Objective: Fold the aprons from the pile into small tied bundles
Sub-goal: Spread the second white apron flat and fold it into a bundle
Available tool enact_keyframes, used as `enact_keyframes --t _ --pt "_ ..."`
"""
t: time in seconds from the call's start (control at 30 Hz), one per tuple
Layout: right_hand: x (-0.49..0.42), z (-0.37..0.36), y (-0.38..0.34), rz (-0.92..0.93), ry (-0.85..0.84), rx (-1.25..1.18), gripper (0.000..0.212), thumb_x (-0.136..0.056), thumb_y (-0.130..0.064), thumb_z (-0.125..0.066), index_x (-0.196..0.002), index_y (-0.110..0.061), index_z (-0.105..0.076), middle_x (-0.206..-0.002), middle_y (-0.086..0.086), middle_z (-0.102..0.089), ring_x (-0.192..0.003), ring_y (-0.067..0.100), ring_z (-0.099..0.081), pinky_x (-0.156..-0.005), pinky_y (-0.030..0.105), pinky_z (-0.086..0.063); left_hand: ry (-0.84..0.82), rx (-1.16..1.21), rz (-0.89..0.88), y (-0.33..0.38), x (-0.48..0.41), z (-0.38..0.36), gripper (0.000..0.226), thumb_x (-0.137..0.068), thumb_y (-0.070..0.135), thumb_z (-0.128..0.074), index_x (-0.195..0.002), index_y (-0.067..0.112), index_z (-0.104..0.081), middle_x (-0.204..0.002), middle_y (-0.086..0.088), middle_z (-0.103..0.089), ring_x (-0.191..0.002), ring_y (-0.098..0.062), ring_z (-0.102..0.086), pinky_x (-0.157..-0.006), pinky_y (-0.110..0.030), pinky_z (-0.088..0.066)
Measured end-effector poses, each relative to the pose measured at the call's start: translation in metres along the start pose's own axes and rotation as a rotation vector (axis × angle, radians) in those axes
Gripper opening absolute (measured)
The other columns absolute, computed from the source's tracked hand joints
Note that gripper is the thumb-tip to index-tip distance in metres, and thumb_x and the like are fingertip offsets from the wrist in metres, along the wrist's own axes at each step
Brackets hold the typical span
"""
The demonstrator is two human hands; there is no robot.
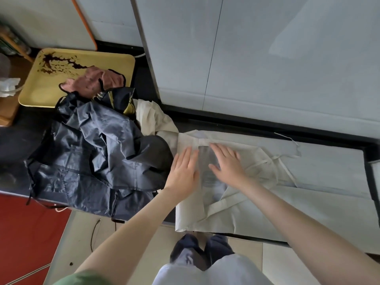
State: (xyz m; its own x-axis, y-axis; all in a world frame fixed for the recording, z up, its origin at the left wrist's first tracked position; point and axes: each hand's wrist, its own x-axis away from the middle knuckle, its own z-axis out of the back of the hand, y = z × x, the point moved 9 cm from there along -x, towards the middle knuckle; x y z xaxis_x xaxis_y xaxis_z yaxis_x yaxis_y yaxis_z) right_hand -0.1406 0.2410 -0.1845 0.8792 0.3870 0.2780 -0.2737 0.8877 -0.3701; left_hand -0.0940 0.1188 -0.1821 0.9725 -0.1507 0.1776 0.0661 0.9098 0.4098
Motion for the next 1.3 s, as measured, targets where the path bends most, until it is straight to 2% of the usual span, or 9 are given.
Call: enact_keyframes --t 0.2,0.33,0.43,0.63,0.8,1.0,1.1,1.2,1.3 --pt "0.037 -0.026 0.049 -0.228 0.040 0.011 0.065 -0.097 -0.036 -0.042 -0.153 -0.021 -0.013 -0.160 -0.001 -0.014 -0.144 0.020 -0.018 -0.113 0.037 -0.013 -0.289 -0.299 -0.030 -0.009 0.010 -0.057 0.065 -0.099 0.055 -0.006 -0.144 0.023 0.027 -0.154 -0.009 0.030 -0.143 -0.027 0.026 -0.115 -0.042 0.017" --pt "0.058 -0.008 0.076 -0.352 0.216 0.013 0.070 -0.087 -0.046 -0.019 -0.147 -0.014 -0.033 -0.151 0.007 -0.035 -0.135 0.029 -0.036 -0.108 0.044 -0.023 -0.272 -0.353 -0.094 -0.010 0.011 -0.059 0.074 -0.075 0.061 0.027 -0.140 0.025 0.033 -0.148 -0.009 0.036 -0.137 -0.023 0.032 -0.114 -0.042 0.017" --pt "0.072 0.009 0.100 -0.440 0.369 -0.013 0.062 -0.086 -0.038 -0.027 -0.136 -0.006 -0.044 -0.136 0.014 -0.049 -0.122 0.036 -0.047 -0.098 0.047 -0.033 -0.282 -0.356 -0.124 -0.010 0.011 -0.060 0.083 -0.065 0.063 0.043 -0.138 0.026 0.036 -0.144 -0.008 0.038 -0.140 -0.024 0.029 -0.112 -0.040 0.019" --pt "0.095 0.025 0.157 -0.754 0.460 -0.187 0.050 -0.082 -0.004 -0.057 -0.131 -0.002 -0.046 -0.124 0.019 -0.051 -0.117 0.038 -0.045 -0.096 0.044 -0.032 -0.028 -0.083 0.033 -0.004 0.002 -0.034 0.075 -0.093 0.053 -0.007 -0.150 0.004 -0.019 -0.157 -0.013 -0.020 -0.146 -0.028 -0.015 -0.120 -0.039 -0.007" --pt "0.105 0.021 0.175 -0.671 0.415 -0.402 0.014 -0.082 0.001 -0.047 -0.078 -0.010 -0.055 -0.085 0.008 -0.053 -0.086 0.027 -0.048 -0.065 0.032 -0.031 -0.157 -0.101 -0.040 0.027 -0.013 -0.047 0.069 -0.099 0.051 -0.016 -0.152 0.007 -0.010 -0.160 -0.011 -0.009 -0.147 -0.026 -0.006 -0.120 -0.037 -0.006" --pt "0.130 0.021 0.180 -0.601 0.334 -0.415 0.031 -0.084 0.000 -0.046 -0.057 -0.010 -0.035 -0.064 0.005 -0.039 -0.064 0.026 -0.040 -0.053 0.036 -0.023 -0.109 -0.097 -0.089 0.043 -0.028 -0.046 0.054 -0.098 0.036 -0.045 -0.141 0.004 -0.036 -0.146 -0.013 -0.036 -0.134 -0.032 -0.035 -0.112 -0.040 -0.025" --pt "0.134 0.023 0.195 -0.625 0.283 -0.343 0.027 -0.093 -0.007 -0.042 -0.066 -0.005 -0.045 -0.070 0.009 -0.046 -0.070 0.029 -0.047 -0.057 0.037 -0.021 -0.050 -0.096 -0.128 0.053 -0.044 -0.034 0.045 -0.097 0.036 -0.039 -0.126 0.003 -0.049 -0.126 -0.013 -0.050 -0.115 -0.032 -0.047 -0.099 -0.039 -0.037" --pt "0.121 0.032 0.201 -0.613 0.229 -0.229 0.014 -0.093 -0.006 -0.043 -0.101 -0.002 -0.054 -0.098 0.014 -0.055 -0.091 0.034 -0.053 -0.070 0.039 -0.041 0.022 -0.095 -0.178 0.061 -0.060 -0.017 0.028 -0.098 0.022 -0.045 -0.114 0.002 -0.057 -0.111 -0.013 -0.056 -0.102 -0.032 -0.051 -0.089 -0.039 -0.042" --pt "0.097 0.043 0.197 -0.472 0.128 -0.048 0.050 -0.084 0.002 -0.050 -0.134 -0.005 -0.043 -0.128 0.016 -0.049 -0.115 0.035 -0.048 -0.091 0.043 -0.044 0.050 -0.133 -0.207 0.067 -0.078 -0.002 0.027 -0.092 0.007 -0.049 -0.117 0.001 -0.058 -0.112 -0.015 -0.057 -0.102 -0.035 -0.054 -0.088 -0.042 -0.046"
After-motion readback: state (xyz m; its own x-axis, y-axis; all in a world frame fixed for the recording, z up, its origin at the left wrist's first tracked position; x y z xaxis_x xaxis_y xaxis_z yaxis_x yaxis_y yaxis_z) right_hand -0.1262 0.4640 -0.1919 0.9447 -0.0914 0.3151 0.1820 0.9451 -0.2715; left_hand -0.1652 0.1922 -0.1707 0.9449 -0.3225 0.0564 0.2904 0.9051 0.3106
